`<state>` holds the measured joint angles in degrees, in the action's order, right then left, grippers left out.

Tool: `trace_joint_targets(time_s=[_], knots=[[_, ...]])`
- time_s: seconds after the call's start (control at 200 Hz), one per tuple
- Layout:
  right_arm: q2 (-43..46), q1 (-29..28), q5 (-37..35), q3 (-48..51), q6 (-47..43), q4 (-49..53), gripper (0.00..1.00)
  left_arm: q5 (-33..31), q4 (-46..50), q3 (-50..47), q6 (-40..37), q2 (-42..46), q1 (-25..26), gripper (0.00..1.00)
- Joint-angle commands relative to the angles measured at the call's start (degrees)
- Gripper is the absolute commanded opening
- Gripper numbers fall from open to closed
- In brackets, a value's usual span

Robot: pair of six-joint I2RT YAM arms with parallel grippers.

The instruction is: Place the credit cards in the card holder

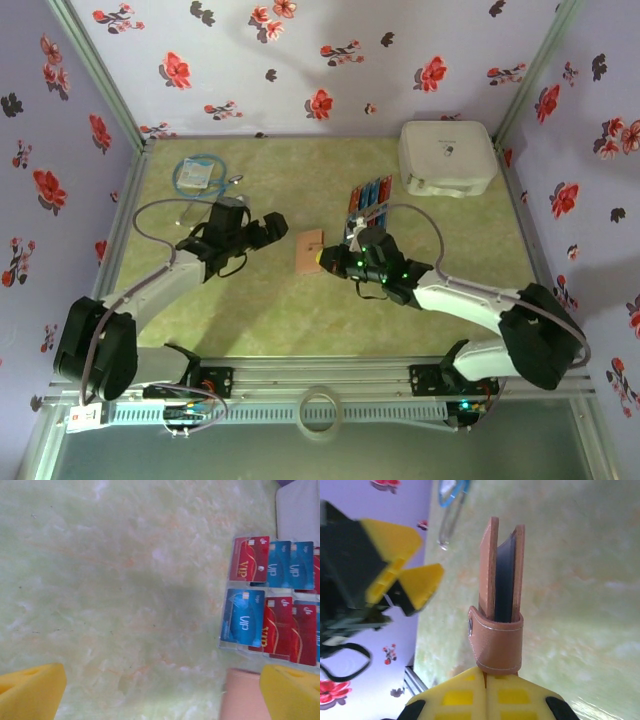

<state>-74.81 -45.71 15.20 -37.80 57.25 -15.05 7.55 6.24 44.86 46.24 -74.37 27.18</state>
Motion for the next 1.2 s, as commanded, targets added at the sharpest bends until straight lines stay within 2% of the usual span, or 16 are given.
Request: trace_joint_targets(time_s=[0.0, 0.12, 0.265, 0.505, 0.735, 0.895, 1.11, 1.195], knots=[[2.0, 0.6, 1.6, -3.1, -1.6, 3.0, 0.0, 7.3, -1.6, 1.7, 1.5, 1.4, -0.8, 1.0], [1.8, 0.6, 3.0, -4.8, 1.1, -0.7, 0.0, 10.9, -9.0, 0.2, 7.0, 2.1, -1.0, 1.0], [0.7, 0.6, 4.3, -5.4, 4.5, -5.7, 0.0, 12.2, -18.5, -2.7, 13.5, 3.1, -1.5, 1.0], [-2.8, 0.6, 6.2, -4.5, 10.3, -15.7, 0.0, 14.3, -27.9, -5.6, 19.1, 1.6, -1.6, 0.96], [-5.4, 0.5, 6.6, -3.9, 12.3, -19.8, 0.0, 15.5, -36.8, -8.2, 23.5, -0.9, -1.6, 0.84], [-7.1, 0.6, 6.5, -3.2, 12.5, -20.9, 0.0, 15.6, -38.1, -8.3, 23.6, -0.8, -1.5, 0.72], [-9.0, 0.6, 6.3, -2.0, 13.2, -22.9, 0.0, 15.8, -39.4, -8.8, 23.9, -0.6, -1.7, 0.52], [-9.2, 0.6, 6.2, -1.7, 13.2, -23.1, 0.0, 15.8, -39.6, -9.2, 23.8, -0.4, -1.6, 0.48]])
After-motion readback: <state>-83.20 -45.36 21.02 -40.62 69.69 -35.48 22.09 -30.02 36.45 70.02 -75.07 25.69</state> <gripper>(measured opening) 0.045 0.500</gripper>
